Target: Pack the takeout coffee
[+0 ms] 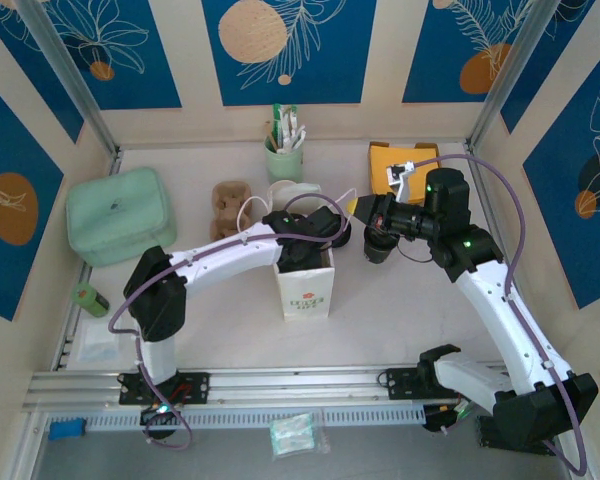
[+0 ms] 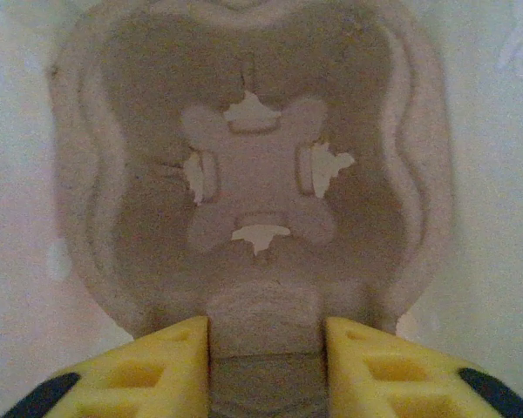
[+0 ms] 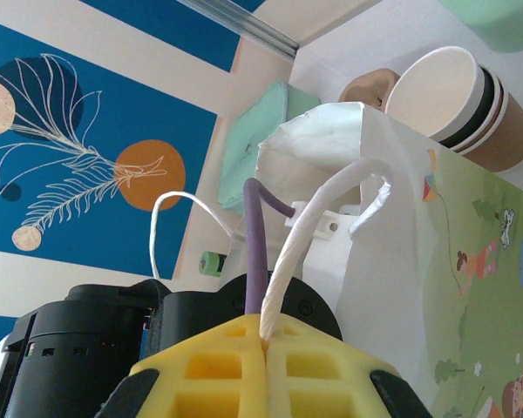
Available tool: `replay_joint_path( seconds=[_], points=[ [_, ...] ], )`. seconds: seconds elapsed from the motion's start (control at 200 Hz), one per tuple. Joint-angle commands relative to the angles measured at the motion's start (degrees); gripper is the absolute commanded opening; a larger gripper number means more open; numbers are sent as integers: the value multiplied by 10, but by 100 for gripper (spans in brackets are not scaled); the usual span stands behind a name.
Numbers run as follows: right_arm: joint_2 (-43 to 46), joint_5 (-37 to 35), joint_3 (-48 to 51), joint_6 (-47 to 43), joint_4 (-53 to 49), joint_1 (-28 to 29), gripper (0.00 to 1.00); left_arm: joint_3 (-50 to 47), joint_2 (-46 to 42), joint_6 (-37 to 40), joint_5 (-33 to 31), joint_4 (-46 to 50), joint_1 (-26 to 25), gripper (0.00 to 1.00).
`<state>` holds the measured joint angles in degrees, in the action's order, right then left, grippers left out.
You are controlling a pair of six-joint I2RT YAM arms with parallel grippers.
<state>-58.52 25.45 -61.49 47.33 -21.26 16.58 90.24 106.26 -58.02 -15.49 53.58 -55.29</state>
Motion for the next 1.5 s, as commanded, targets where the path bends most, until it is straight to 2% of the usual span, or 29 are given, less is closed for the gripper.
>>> replay_joint_path(
  seconds=[0.0,0.145,0.63,1.15,1.496],
  points=[
    [9,0,1,-8,-4,-2,0,22,-8,3,-11,18,3,42],
    [9,-1,1,-9,-5,-1,0,34,-9,7,-14,26,4,51],
    [11,-2,6,-9,-5,0,0,123,-25,30,-34,51,4,66],
    [10,-3,7,-10,-6,0,0,172,-75,56,-45,56,14,73],
    [10,-6,11,-10,-8,4,0,232,-54,79,-18,87,12,73]
  ],
)
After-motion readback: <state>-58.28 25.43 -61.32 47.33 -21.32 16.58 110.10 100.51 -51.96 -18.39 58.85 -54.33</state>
